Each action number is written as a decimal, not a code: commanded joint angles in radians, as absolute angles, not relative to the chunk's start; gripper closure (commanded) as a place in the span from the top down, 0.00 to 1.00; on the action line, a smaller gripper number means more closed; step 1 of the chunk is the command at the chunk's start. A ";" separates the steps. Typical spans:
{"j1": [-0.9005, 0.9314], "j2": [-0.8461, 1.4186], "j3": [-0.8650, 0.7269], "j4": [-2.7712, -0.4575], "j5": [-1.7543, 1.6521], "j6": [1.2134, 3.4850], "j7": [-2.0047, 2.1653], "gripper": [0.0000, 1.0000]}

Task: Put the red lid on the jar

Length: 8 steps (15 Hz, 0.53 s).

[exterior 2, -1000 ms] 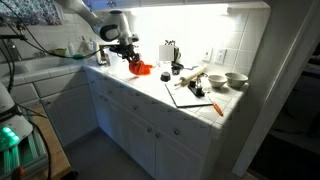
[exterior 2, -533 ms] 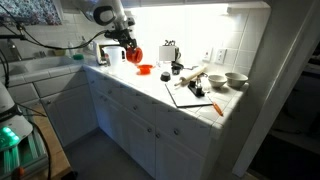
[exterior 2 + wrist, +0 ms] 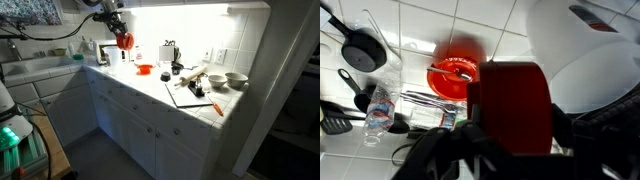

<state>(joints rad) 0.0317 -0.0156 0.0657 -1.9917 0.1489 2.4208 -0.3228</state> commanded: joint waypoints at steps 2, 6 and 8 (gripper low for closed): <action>0.070 -0.047 0.083 -1.967 0.108 2.392 -0.293 0.41; 0.100 -0.043 0.105 -1.953 0.094 2.393 -0.295 0.41; 0.112 -0.045 0.115 -1.956 0.075 2.391 -0.296 0.41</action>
